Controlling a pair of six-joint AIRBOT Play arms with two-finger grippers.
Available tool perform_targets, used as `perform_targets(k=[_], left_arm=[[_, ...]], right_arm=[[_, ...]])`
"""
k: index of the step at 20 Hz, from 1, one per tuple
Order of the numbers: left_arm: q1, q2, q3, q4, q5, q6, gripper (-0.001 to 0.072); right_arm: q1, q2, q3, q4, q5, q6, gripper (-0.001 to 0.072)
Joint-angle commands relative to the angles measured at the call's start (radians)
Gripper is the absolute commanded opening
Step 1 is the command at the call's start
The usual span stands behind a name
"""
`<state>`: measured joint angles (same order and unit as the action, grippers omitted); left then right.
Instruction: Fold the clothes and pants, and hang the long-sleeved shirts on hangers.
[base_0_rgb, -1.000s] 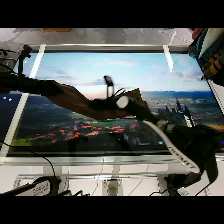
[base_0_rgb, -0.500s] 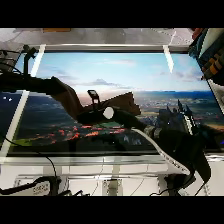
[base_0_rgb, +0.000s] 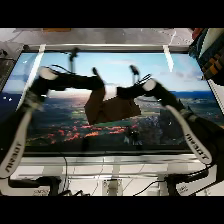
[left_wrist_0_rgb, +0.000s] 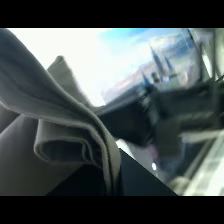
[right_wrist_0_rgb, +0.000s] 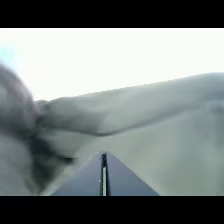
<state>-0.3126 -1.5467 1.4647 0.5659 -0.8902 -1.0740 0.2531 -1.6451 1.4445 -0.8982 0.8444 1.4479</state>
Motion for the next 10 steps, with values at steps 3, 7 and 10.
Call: perform_targets(k=[3,7,10], left_arm=[[-0.325,-0.167,0.000,-0.007,0.499,0.001,0.0037],[-0.404,-0.209,0.000,0.003,0.512,0.005,0.0706],[-0.378,-0.191,0.000,0.008,0.511,0.004,0.0706]], right_arm=[[-0.270,0.056,0.000,-0.083,0.190,-0.001,0.0018],[-0.355,0.055,0.000,-0.167,0.214,-0.005,0.0308],[-0.385,0.055,0.000,-0.237,0.208,-0.038,0.0587]])
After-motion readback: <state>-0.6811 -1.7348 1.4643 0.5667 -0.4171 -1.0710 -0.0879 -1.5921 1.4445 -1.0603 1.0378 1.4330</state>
